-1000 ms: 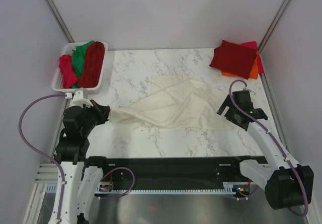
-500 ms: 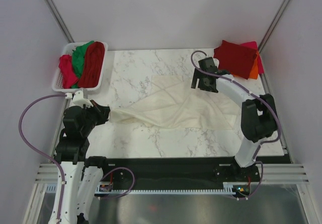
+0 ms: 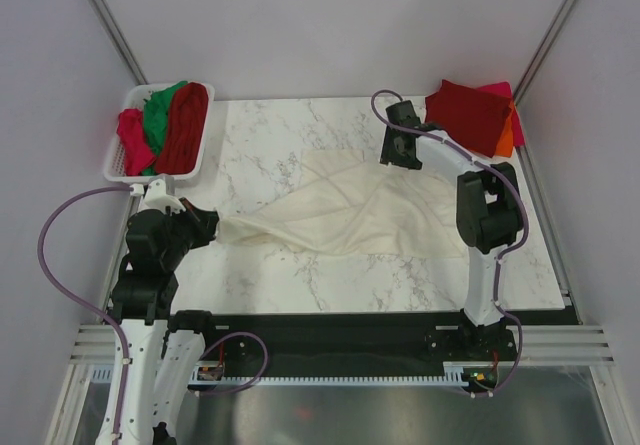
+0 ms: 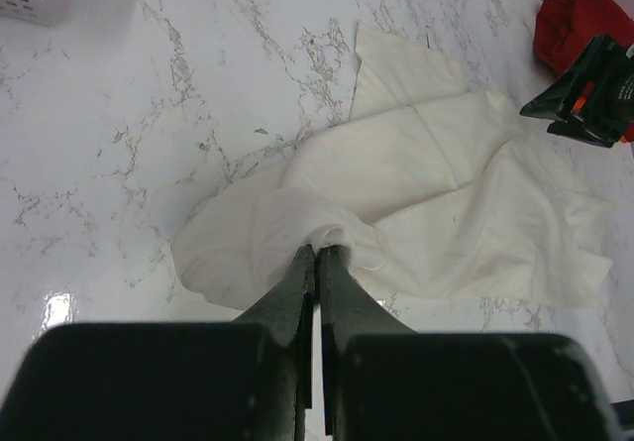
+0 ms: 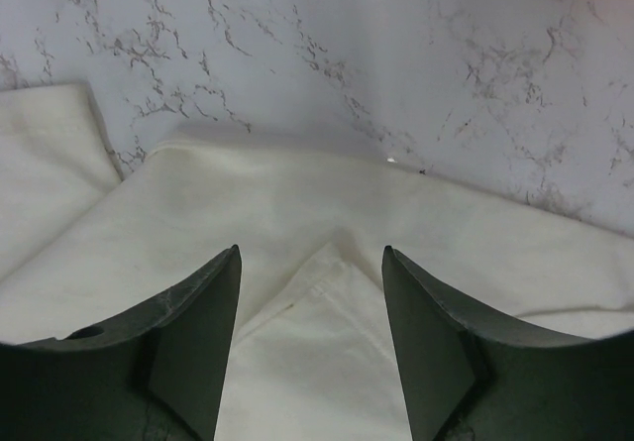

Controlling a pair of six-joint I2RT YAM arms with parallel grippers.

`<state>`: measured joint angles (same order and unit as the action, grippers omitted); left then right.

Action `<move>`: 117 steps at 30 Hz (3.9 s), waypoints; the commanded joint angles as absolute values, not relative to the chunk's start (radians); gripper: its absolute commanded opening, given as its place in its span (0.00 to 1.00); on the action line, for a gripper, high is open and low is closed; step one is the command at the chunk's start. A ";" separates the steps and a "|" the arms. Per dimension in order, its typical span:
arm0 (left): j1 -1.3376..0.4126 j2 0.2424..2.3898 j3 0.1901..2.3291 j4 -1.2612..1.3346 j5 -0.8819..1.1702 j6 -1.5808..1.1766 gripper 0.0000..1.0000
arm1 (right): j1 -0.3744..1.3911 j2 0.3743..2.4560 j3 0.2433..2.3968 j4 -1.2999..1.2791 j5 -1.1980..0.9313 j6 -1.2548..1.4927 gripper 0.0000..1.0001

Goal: Fold and stack the t-shirts
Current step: Flatten the tshirt out

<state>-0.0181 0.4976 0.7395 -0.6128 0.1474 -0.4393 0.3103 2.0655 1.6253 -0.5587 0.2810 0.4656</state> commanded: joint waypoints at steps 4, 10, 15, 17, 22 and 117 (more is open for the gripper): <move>-0.015 0.506 0.761 -0.598 0.127 -0.428 0.02 | 0.311 2.092 1.615 -0.540 0.256 0.485 0.65; -0.014 0.517 0.762 -0.600 0.126 -0.426 0.02 | 0.311 2.109 1.585 -0.526 0.255 0.492 0.64; -0.015 0.523 0.762 -0.600 0.126 -0.426 0.02 | 0.313 2.123 1.574 -0.511 0.247 0.494 0.61; -0.015 0.522 0.762 -0.600 0.123 -0.426 0.02 | 0.313 2.132 1.575 -0.509 0.249 0.492 0.60; -0.015 0.528 0.762 -0.600 0.121 -0.426 0.02 | 0.311 2.129 1.566 -0.508 0.262 0.494 0.37; -0.046 1.109 1.741 -0.258 0.601 0.030 0.02 | 0.233 1.403 1.901 -0.677 0.523 0.350 0.00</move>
<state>-0.0483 0.9340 1.7710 -0.3199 0.5694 -0.0689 0.2668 1.2877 1.9308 -0.7414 0.5110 0.3138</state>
